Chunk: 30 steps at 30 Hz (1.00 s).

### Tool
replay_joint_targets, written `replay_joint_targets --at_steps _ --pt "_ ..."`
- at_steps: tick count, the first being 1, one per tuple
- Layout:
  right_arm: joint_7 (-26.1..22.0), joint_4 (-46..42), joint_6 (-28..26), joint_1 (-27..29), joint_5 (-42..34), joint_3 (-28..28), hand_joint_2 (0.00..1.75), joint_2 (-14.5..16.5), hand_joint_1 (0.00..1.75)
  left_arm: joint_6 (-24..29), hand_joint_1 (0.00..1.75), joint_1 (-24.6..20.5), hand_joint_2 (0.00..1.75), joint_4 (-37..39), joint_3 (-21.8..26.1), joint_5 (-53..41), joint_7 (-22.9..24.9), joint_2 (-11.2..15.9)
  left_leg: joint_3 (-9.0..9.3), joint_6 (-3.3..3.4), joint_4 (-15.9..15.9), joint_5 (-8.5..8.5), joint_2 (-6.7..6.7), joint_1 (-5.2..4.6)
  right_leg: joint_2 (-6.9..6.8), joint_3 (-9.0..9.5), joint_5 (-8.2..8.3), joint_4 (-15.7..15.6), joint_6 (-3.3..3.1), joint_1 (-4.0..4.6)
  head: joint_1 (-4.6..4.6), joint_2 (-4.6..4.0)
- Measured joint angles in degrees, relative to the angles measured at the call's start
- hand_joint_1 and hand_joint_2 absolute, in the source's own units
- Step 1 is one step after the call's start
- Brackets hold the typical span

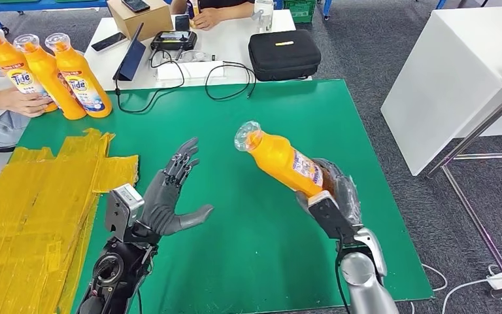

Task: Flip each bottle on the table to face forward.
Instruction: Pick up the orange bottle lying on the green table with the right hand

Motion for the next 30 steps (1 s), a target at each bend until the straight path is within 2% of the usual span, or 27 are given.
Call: replay_joint_targets --at_steps 8,16,23,30 --pt "-0.4 5.2 2.3 -3.1 -0.8 4.7 1.75 4.6 1.75 -0.6 0.0 -1.2 1.75 0.0 -2.7 1.0 0.1 0.2 -0.01 -0.02 0.0 0.02 -0.01 0.0 -0.02 0.0 0.0 0.0 0.0 0.0 0.0 0.0" --pt "-0.4 8.9 3.9 -4.2 -0.8 8.3 1.75 6.8 1.75 -0.6 0.0 -2.6 1.75 0.3 -3.0 1.9 0.1 0.4 -0.05 -0.02 0.0 0.02 -0.03 0.0 -0.03 0.0 0.0 0.0 0.0 0.0 0.01 0.0" --pt "-1.6 12.4 5.0 -5.1 0.0 17.1 1.75 9.4 1.75 0.0 0.0 -3.7 1.75 2.8 -2.8 4.3 0.8 0.5 -0.04 -0.07 0.0 0.04 -0.01 0.05 -0.02 -0.07 -0.01 0.0 -0.02 0.04 0.0 -0.01" --pt "-1.5 14.5 5.0 -5.2 0.1 20.1 1.75 9.9 1.75 0.1 0.0 -4.3 1.75 4.0 -1.9 5.0 0.7 0.8 -0.08 -0.08 0.0 0.05 -0.06 0.04 -0.06 -0.05 -0.02 0.0 -0.02 0.04 0.03 -0.01"
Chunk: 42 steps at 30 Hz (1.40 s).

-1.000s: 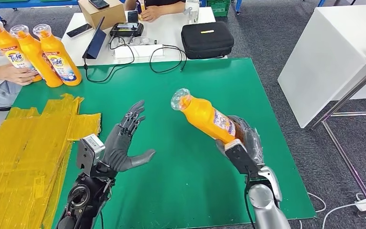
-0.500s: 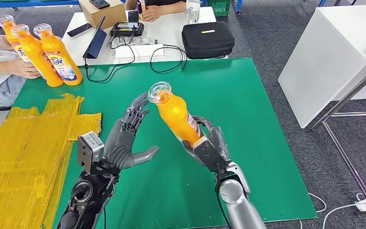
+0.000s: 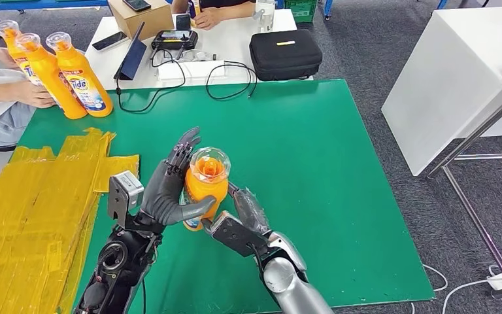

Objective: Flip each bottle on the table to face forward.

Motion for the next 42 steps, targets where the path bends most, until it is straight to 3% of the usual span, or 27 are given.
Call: replay_joint_targets --at_steps 16,32,42 --pt "1.0 4.4 -2.8 -1.3 -0.8 4.3 1.75 0.5 1.75 1.2 0.0 -0.7 1.75 3.3 3.8 2.7 -0.1 0.1 0.0 0.0 0.0 0.0 0.01 0.01 0.0 -0.01 0.0 0.0 0.0 0.0 -0.01 0.0" --pt "1.4 5.8 -6.3 -1.3 -0.1 4.7 1.75 0.5 1.75 2.2 0.0 -0.7 1.75 4.4 3.9 -0.7 -0.7 0.1 -0.01 0.0 0.0 0.0 0.01 0.0 0.0 -0.01 0.0 0.0 0.0 -0.01 0.0 0.0" --pt "3.0 2.7 -12.4 -1.3 4.9 4.5 1.75 -1.2 1.75 1.7 0.0 -0.8 1.75 5.1 3.5 -2.1 -1.1 -0.1 0.0 0.0 0.0 0.0 0.01 -0.02 0.01 -0.01 0.01 0.0 0.0 -0.02 0.01 0.0"
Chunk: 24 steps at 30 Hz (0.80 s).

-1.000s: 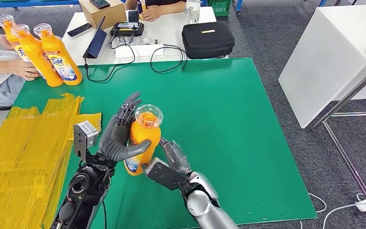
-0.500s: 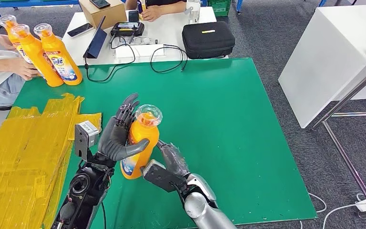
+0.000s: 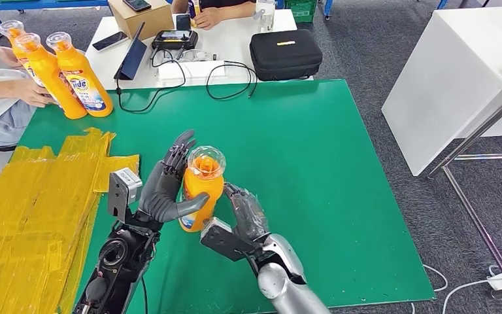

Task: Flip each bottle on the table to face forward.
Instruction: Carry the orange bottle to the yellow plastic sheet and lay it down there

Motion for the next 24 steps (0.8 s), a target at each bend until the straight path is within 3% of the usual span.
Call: replay_joint_targets --at_steps 24 --pt "1.7 -11.6 -2.9 -0.2 5.2 -1.6 1.75 -2.1 1.75 0.5 0.0 0.2 1.75 3.2 0.1 -1.7 0.0 0.0 0.0 0.0 0.0 0.0 0.01 0.01 0.01 -0.01 0.0 0.0 0.0 0.0 -0.02 0.0"
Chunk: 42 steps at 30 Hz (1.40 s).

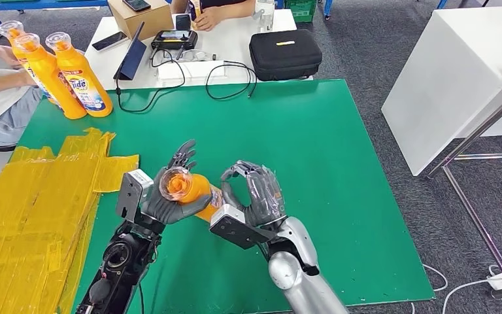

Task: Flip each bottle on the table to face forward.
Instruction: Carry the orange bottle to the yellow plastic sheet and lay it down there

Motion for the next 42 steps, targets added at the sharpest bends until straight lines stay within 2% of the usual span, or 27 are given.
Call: replay_joint_targets --at_steps 13,17,42 --pt "1.0 -0.1 -0.2 0.0 1.1 0.6 1.75 0.0 1.75 -0.1 0.0 0.8 1.75 0.4 0.2 0.3 -0.2 0.0 0.0 0.0 0.0 0.0 0.0 0.0 0.0 0.0 0.0 0.0 0.0 0.0 0.01 0.01" --pt "0.8 0.2 -0.2 0.0 0.7 0.7 1.75 0.0 1.75 -0.4 1.75 1.1 1.75 0.4 0.7 1.4 -0.4 0.0 -0.01 0.0 0.0 0.0 0.0 0.0 0.0 0.0 0.0 0.0 0.0 0.0 0.01 0.01" --pt "0.5 0.8 -0.6 -0.3 -0.1 0.6 1.75 0.0 1.75 -1.4 1.75 1.0 1.75 0.4 2.8 3.2 -1.0 0.0 0.02 0.0 0.0 0.0 0.0 0.0 0.0 0.03 0.0 0.0 0.0 0.0 0.0 0.0"
